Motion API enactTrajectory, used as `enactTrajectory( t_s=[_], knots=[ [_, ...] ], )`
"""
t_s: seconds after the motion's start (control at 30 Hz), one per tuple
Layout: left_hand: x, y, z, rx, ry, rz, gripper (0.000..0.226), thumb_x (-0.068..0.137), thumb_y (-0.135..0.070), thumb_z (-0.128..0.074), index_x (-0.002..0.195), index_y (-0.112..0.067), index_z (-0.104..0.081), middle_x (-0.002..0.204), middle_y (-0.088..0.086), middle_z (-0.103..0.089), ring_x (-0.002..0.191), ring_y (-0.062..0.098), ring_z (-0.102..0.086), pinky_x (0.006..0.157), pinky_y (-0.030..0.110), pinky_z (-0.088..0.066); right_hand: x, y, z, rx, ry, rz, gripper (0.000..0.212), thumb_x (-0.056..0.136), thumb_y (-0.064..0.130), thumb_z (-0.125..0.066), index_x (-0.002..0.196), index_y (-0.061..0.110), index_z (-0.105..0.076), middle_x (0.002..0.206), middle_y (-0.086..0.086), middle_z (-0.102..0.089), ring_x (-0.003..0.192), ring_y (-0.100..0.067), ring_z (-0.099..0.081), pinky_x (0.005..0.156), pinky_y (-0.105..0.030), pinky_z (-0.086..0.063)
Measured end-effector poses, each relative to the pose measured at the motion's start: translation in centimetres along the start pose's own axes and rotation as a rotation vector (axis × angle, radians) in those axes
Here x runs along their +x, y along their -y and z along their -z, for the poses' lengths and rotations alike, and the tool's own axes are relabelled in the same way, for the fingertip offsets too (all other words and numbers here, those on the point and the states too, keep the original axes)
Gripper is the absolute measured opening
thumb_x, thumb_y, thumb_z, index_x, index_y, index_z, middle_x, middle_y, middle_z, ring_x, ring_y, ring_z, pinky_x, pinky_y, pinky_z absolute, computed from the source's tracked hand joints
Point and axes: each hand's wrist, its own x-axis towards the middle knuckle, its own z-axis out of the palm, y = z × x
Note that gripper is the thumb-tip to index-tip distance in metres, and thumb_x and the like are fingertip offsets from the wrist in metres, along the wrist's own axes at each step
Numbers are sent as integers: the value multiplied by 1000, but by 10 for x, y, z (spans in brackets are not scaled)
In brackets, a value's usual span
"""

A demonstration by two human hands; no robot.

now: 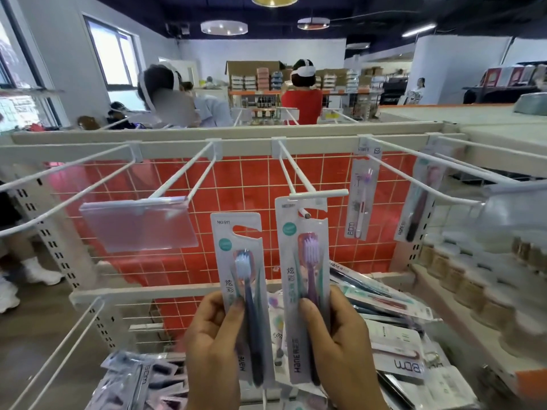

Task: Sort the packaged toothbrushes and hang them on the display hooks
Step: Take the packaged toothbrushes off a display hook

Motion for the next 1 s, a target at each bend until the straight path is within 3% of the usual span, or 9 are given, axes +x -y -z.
enactTrajectory(
  t_s=[0.13, 0.3, 0.43, 0.53, 0.63, 0.7, 0.83, 0.9, 1.0],
  knots=[
    [5, 2, 0, -12, -15, 14, 11, 68, -24, -62, 66, -27, -72, 68, 0, -69, 67, 16, -65, 74, 37, -47, 15, -6, -6, -34, 20, -62, 13, 90, 32, -54, 87, 23, -62, 78, -4, -62, 72, -23, -59, 63, -35, -52],
    [9, -2, 1, 14, -26, 28, 8, 69, -18, -70, 66, -26, -71, 64, 0, -68, 68, 19, -63, 79, 45, -45, 78, -21, -25, -47, 35, -169, 11, 97, 28, -48, 90, 23, -55, 94, -13, -63, 89, -33, -63, 76, -46, -57],
    [13, -3, 5, 62, -19, 22, 17, 62, -11, -78, 64, -26, -71, 62, 1, -68, 59, 10, -64, 73, 40, -46, 149, -36, -40, -7, 38, -262, 11, 98, 34, -43, 90, 32, -51, 107, -15, -63, 101, -36, -62, 86, -53, -53],
    [17, 0, 10, 66, -40, 23, 10, 64, -21, -61, 64, -25, -70, 59, 2, -66, 57, 10, -62, 67, 37, -44, 186, -46, -44, -35, 35, -292, 9, 100, 27, -43, 97, 25, -51, 106, -14, -64, 104, -34, -62, 91, -54, -50],
    [17, -2, 15, 99, -27, 25, 5, 63, -17, -72, 68, -19, -70, 57, 3, -65, 55, 12, -61, 63, 36, -45, 208, -58, -43, -79, 55, -307, 13, 100, 19, -42, 109, 21, -51, 109, -19, -64, 103, -37, -62, 89, -61, -48],
    [17, -3, 19, 141, -22, 6, 13, 69, -11, -77, 76, -9, -66, 60, 4, -67, 57, 11, -64, 59, 35, -51, 214, -67, -44, -98, 80, -294, 20, 99, 16, -43, 118, 16, -51, 109, -15, -64, 103, -32, -63, 88, -56, -52],
    [15, -8, 20, 214, -23, -83, 9, 82, 2, -59, 81, -5, -64, 66, 2, -70, 56, 3, -63, 53, 12, -50, 204, -70, -44, -162, -34, -302, 34, 94, 21, -57, 124, 8, -49, 113, -7, -59, 104, -24, -61, 74, -28, -53],
    [12, -12, 19, 225, -42, -115, 12, 79, 1, -61, 75, -9, -66, 63, 1, -69, 52, 2, -60, 50, 10, -47, 185, -62, -42, -233, -227, -275, 48, 90, 29, -62, 130, 9, -45, 125, -7, -51, 113, -23, -53, 84, -31, -47],
    [10, -18, 17, 199, -70, -170, 16, 69, -14, -64, 64, -28, -71, 59, 3, -67, 49, 3, -58, 47, 10, -45, 139, -39, -46, -150, -307, -85, 31, 91, 30, -58, 119, 21, -46, 117, 3, -45, 108, -12, -46, 88, -28, -40]
  ],
)
